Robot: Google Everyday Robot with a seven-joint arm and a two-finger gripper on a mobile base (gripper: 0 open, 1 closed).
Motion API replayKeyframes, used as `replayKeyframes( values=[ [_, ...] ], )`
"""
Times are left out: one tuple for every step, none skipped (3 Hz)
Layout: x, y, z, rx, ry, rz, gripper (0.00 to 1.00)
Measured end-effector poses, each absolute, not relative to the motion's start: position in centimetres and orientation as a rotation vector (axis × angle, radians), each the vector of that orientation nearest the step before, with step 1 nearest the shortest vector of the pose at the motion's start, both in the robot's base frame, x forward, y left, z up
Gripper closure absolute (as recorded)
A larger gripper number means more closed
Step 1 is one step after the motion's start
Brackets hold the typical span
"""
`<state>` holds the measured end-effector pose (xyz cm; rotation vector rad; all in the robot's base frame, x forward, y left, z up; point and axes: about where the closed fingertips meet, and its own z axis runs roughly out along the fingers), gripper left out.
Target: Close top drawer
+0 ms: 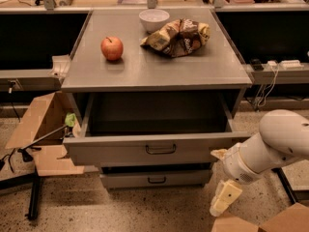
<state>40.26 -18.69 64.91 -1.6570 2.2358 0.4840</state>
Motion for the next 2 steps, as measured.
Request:
replayKeyframes(
  values=[
    [41.6, -18.1, 64.9, -1.701, 2.152, 0.476, 0.27],
    [44.6, -16.9, 65.6, -1.774, 2.037, 0.440, 0.50]
  ],
)
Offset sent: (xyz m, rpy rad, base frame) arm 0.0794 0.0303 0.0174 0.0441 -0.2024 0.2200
